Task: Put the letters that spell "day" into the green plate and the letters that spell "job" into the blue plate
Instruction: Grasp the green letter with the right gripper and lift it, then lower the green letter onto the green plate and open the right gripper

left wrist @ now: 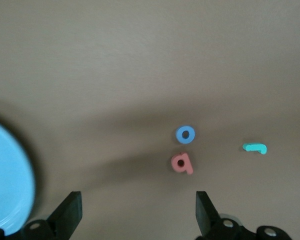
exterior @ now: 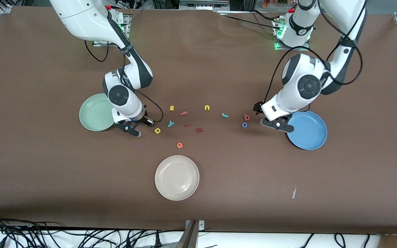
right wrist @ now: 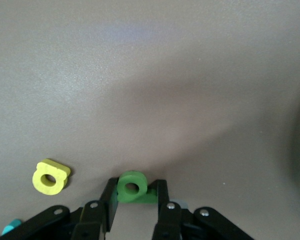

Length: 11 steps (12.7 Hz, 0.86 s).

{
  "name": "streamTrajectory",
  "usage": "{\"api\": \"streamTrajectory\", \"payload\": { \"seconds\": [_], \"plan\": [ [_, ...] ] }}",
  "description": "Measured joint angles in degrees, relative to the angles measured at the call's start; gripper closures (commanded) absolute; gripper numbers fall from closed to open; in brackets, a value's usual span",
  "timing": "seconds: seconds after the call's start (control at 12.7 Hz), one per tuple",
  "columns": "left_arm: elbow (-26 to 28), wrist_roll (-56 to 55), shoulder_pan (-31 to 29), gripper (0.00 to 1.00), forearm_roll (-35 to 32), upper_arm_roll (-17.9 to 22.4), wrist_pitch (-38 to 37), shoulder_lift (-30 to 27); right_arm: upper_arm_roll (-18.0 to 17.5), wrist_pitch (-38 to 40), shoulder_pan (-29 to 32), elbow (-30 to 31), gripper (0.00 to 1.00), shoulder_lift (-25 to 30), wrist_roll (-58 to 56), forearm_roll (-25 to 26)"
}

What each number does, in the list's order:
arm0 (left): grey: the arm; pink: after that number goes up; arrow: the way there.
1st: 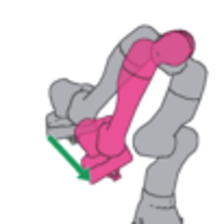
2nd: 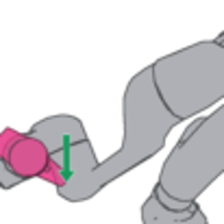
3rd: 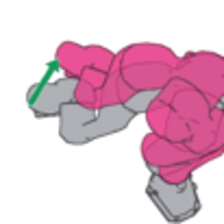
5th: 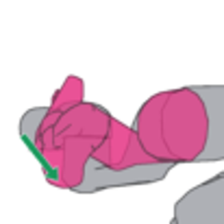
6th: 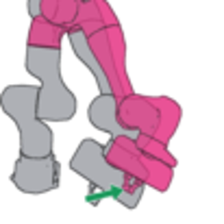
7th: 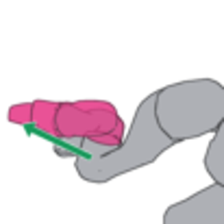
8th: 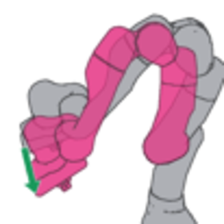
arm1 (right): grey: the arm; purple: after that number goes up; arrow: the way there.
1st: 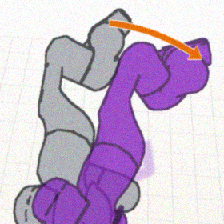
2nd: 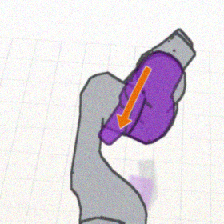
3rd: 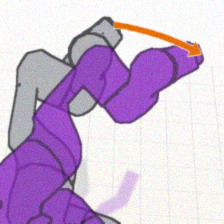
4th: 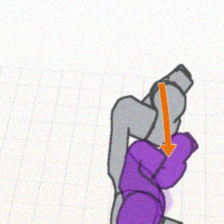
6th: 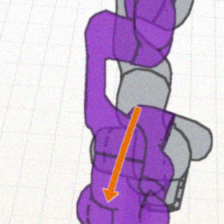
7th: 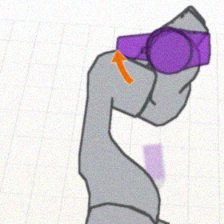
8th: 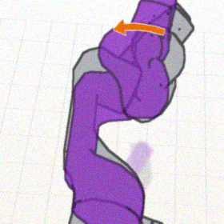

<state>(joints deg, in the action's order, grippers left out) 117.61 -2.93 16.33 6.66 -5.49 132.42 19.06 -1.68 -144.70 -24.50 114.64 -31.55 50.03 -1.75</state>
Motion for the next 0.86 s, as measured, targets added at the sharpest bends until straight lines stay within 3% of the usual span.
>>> {"api": "streamTrajectory", "payload": {
  "seconds": [0.39,0.63,0.86],
  "plan": [
    [0.21,-5.05,4.27,0.00,0.00,-0.02,7.46,6.11,1.33,3.82,-0.05,-0.68,0.82,1.92,-4.72,0.05],
    [0.67,-5.94,5.06,0.00,0.00,0.01,8.77,7.09,6.59,13.89,0.05,-0.33,0.82,7.33,-18.13,0.04],
    [3.09,-5.95,5.04,0.00,0.00,0.13,12.35,7.70,13.55,15.45,0.18,5.12,0.82,12.33,-33.42,0.03]
  ]
}}
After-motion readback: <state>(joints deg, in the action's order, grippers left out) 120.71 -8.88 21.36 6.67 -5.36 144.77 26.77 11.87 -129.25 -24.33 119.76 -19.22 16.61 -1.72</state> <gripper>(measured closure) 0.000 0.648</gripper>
